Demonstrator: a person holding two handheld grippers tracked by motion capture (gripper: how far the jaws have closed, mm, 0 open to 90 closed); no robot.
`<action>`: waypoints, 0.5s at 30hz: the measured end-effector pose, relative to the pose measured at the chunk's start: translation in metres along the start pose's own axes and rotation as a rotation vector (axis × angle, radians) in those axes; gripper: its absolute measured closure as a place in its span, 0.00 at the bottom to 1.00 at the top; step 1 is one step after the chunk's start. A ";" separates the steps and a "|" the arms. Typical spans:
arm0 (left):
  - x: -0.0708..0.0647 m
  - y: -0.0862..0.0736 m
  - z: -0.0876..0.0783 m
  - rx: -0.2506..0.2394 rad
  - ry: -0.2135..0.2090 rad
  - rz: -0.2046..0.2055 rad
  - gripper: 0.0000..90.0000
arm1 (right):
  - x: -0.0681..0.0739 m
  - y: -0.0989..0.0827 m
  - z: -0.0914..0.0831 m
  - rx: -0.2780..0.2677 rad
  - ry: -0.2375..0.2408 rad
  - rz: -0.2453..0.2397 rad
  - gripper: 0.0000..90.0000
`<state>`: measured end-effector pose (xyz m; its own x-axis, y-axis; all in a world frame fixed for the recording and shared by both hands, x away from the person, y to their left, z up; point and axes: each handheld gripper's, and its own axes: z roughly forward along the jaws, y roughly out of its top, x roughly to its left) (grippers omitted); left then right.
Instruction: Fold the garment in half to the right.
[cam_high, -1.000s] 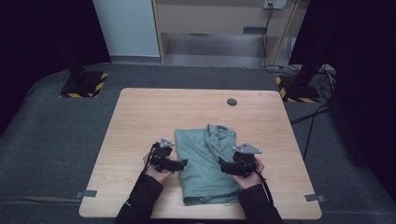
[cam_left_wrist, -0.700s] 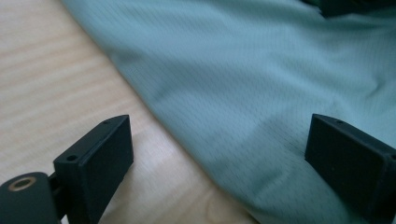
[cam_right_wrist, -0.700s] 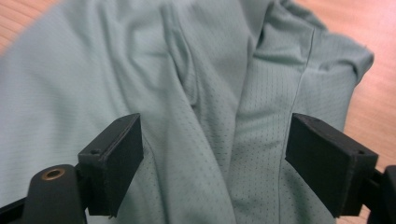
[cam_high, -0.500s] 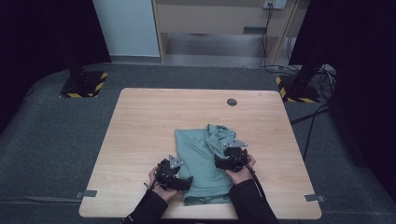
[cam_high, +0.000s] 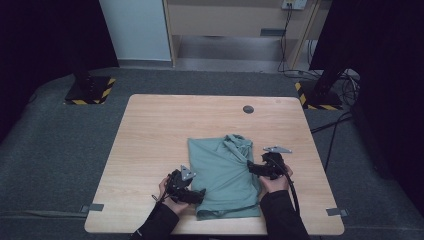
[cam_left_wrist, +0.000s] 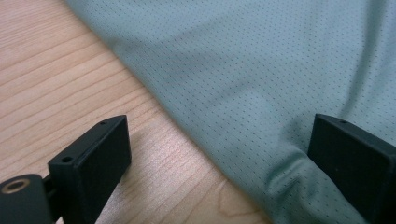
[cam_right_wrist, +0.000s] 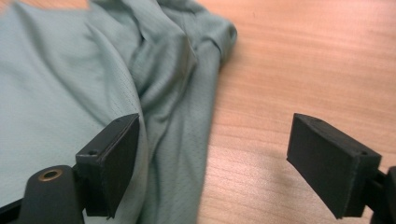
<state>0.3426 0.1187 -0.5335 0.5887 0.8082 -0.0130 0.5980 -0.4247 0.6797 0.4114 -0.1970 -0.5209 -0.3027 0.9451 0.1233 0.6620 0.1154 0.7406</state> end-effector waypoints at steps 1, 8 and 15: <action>0.000 0.000 0.000 0.002 -0.002 -0.002 0.06 | 0.000 0.001 -0.004 -0.014 0.012 0.000 0.20; -0.004 0.003 -0.004 0.012 -0.082 -0.047 0.08 | 0.020 0.019 -0.014 -0.063 0.064 -0.086 0.19; -0.014 0.001 -0.006 0.020 -0.095 -0.012 0.07 | 0.036 0.037 0.016 -0.072 0.042 -0.127 0.20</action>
<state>0.3317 0.1093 -0.5277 0.6293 0.7718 -0.0911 0.6157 -0.4236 0.6644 0.4353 -0.1539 -0.4996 -0.4101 0.9106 0.0515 0.5658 0.2097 0.7974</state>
